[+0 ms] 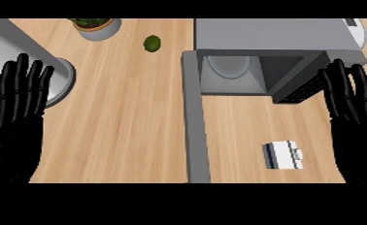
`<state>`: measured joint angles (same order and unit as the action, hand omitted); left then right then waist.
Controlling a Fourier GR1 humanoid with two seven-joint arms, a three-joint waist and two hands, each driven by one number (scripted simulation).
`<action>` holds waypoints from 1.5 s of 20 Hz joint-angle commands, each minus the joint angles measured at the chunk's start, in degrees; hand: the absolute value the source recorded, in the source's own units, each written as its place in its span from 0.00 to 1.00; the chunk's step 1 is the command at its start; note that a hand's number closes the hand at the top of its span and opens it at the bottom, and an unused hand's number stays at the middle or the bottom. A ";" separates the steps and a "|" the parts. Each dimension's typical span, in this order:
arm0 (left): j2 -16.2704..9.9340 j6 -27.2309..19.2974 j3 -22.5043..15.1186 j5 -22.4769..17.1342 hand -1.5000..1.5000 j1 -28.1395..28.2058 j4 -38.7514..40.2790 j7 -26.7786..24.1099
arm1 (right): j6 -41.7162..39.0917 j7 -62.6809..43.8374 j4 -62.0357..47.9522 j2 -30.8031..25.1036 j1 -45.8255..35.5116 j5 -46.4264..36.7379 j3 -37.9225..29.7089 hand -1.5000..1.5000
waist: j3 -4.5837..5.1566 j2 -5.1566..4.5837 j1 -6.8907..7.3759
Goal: Pick up the milk, place it into the microwave and close the microwave
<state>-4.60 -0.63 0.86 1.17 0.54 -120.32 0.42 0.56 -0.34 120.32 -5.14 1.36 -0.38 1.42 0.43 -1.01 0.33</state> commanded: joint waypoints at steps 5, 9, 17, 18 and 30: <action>-0.17 0.12 0.70 -1.09 0.00 -1.90 0.13 3.41 | -1.98 4.31 14.18 0.05 19.30 -0.91 -0.34 0.00 | -0.45 1.23 -1.36; 4.45 -1.88 0.77 -12.48 0.00 3.21 1.25 4.68 | -5.31 -0.88 14.85 -0.73 24.93 4.21 0.21 0.00 | -0.40 1.25 -1.19; 4.58 1.06 -1.96 -14.71 0.00 15.03 -3.71 0.04 | -11.21 15.36 9.56 1.99 38.56 3.80 0.53 0.00 | -0.46 1.24 -0.77; 4.58 3.16 -2.77 -13.58 0.00 17.64 -0.35 -5.16 | -9.16 13.50 8.96 3.13 36.33 -0.07 2.48 0.00 | -0.42 1.16 -0.53; 3.58 6.26 -7.52 -14.71 0.00 30.45 -4.83 -11.66 | -10.37 21.96 -8.23 4.19 30.94 2.13 -2.58 0.00 | -0.44 1.09 0.04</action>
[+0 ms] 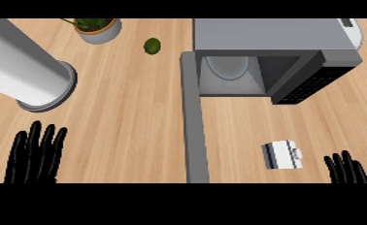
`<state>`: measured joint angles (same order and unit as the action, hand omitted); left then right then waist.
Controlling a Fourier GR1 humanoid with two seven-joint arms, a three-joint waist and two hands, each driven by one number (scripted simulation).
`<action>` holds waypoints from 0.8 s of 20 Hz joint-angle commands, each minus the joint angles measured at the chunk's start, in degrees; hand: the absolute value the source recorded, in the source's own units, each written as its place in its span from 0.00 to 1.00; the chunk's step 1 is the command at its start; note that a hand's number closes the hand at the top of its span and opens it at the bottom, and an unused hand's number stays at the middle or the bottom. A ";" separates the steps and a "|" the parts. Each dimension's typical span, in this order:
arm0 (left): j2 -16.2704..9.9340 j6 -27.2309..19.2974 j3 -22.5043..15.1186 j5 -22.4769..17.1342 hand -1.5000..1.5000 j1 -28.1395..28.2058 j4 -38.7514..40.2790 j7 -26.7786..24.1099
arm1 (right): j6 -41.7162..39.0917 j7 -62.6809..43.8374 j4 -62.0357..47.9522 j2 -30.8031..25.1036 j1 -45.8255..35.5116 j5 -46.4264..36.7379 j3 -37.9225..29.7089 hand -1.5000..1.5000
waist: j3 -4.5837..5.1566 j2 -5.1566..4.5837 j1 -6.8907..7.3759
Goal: Pick up the milk, place it into the microwave and close the microwave
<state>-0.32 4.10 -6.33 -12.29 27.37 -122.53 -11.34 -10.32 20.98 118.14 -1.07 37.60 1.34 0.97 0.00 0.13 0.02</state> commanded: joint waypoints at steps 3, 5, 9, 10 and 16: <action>0.31 2.33 -0.94 0.29 0.00 4.97 0.37 -5.53 | 3.54 3.23 -11.01 1.03 -6.31 -1.34 -0.43 0.00 | 0.00 -0.06 0.26; 0.30 1.14 -3.18 0.95 0.00 5.46 2.25 -7.22 | 4.55 4.51 -13.23 1.04 -6.86 -2.04 -1.13 0.00 | 0.01 -0.07 0.17; -0.27 1.95 -1.42 0.65 0.00 6.51 -0.84 -5.58 | 7.84 8.85 -20.66 1.06 -8.95 -0.48 -2.91 0.00 | -0.01 -0.07 0.10; -0.74 2.72 0.05 -1.22 0.00 6.93 -0.80 -5.94 | 10.89 8.52 -22.79 1.06 -12.89 -1.77 -3.55 0.00 | -0.01 -0.09 0.26; -0.62 4.03 -1.60 -0.82 0.00 10.26 -1.22 -7.15 | 8.47 20.16 -39.22 0.47 -15.45 -2.04 -9.34 0.00 | -0.04 -0.06 0.35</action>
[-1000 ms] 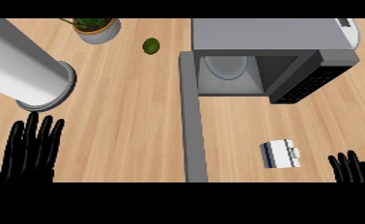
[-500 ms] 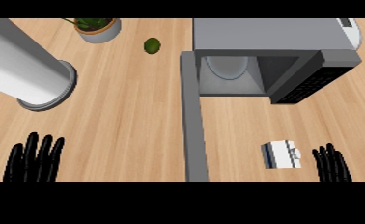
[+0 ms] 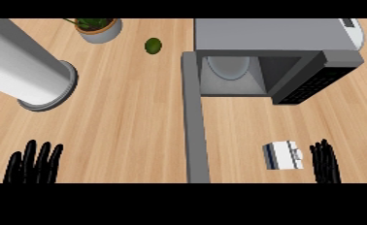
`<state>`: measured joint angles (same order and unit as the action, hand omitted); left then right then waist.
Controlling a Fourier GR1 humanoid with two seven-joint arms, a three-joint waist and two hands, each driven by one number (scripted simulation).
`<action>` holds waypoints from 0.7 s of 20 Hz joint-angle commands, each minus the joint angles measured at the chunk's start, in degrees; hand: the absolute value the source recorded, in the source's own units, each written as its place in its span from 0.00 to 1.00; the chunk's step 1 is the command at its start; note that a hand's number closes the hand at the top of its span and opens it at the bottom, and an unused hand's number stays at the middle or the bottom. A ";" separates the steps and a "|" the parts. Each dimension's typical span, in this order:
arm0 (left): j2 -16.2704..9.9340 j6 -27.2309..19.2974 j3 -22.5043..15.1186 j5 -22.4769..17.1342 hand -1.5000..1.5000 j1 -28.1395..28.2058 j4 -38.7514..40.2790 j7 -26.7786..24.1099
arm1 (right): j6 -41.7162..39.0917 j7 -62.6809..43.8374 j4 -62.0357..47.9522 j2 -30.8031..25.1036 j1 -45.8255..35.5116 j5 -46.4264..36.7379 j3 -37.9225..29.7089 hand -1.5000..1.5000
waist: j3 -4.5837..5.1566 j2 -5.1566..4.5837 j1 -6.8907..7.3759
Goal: Pick up the milk, place it into the microwave and close the microwave
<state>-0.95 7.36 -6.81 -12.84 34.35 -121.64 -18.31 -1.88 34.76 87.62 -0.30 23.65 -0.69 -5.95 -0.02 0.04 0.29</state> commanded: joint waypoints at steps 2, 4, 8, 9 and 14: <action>0.89 -1.16 -2.31 1.99 0.00 -1.32 3.03 -2.76 | 0.30 6.57 -12.94 -1.69 -5.29 -0.12 -3.55 0.00 | -0.01 -0.03 -0.07; 0.89 -1.25 -4.56 2.28 0.00 5.54 -1.88 -3.69 | -0.40 4.26 -10.02 -2.58 -5.38 1.14 -3.97 0.00 | 0.01 0.04 0.05; -0.11 0.25 -2.10 0.19 0.00 5.63 -4.29 -0.83 | -0.34 11.99 -21.24 -3.47 -9.51 -0.56 -4.92 0.00 | 0.00 0.02 0.06; 0.90 -1.96 -2.39 2.04 0.00 1.10 -0.89 -0.45 | -0.25 12.70 -24.62 -3.82 -12.33 0.96 -6.80 0.00 | -0.01 -0.02 -0.05; -1.98 3.40 1.74 -2.93 0.00 6.51 -2.24 -3.97 | -2.80 20.03 -37.79 -7.78 -17.94 1.26 -9.92 0.00 | -0.02 -0.01 0.23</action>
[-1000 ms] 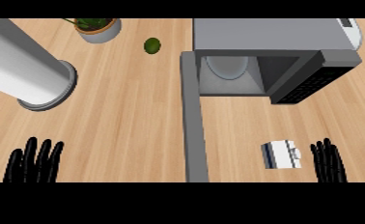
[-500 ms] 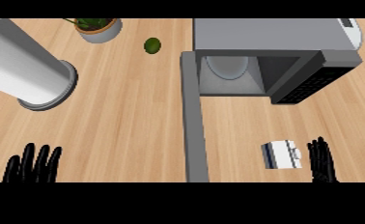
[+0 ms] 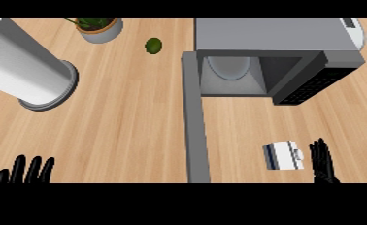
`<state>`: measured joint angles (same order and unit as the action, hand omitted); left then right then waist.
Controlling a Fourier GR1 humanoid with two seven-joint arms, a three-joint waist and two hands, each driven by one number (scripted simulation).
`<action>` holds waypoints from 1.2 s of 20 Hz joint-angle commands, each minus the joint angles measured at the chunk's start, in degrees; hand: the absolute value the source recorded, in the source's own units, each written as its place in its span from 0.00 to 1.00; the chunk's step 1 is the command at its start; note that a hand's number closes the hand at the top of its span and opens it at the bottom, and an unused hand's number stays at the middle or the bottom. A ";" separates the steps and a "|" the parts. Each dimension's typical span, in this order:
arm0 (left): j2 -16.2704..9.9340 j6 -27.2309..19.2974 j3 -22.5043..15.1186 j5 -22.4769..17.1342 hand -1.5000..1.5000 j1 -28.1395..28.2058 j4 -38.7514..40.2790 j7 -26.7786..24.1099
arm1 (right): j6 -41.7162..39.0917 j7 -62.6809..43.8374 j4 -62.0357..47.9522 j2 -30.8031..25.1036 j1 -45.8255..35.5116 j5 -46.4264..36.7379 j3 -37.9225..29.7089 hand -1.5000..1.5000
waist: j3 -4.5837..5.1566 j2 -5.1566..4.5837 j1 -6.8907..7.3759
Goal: Pick up the milk, place it into the microwave and close the microwave
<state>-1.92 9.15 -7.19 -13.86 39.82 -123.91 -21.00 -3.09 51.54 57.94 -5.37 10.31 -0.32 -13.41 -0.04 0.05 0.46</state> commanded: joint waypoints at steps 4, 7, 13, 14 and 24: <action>-1.33 1.29 3.31 -3.26 0.00 -1.59 0.65 0.64 | 3.06 7.90 -14.31 0.01 -7.30 -2.18 -0.90 0.00 | 0.01 -0.04 -0.05; 1.82 0.72 -1.66 2.23 0.00 -0.61 5.54 -4.87 | 1.09 9.41 -18.70 -2.94 -9.33 -1.01 -2.80 0.00 | 0.01 -0.03 -0.02; 1.08 2.48 -0.25 1.74 0.00 0.46 6.30 -6.57 | 0.02 13.77 -23.11 -2.10 -12.67 -2.47 -0.90 0.00 | -0.02 -0.06 0.11; 0.36 1.68 -0.37 -0.68 0.00 3.06 0.22 -1.73 | -0.99 9.46 -17.18 -3.21 -11.17 -1.89 -0.26 0.00 | 0.01 -0.01 -0.01; 0.31 3.11 1.56 -0.33 0.00 0.35 5.06 -4.94 | 3.05 10.70 -23.47 0.20 -15.77 -1.40 -1.18 0.00 | 0.00 -0.05 0.08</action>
<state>-1.94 11.44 -5.88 -14.32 40.41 -120.86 -24.03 -2.89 58.37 38.45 -7.11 -2.70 -1.57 -14.21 0.60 0.10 0.22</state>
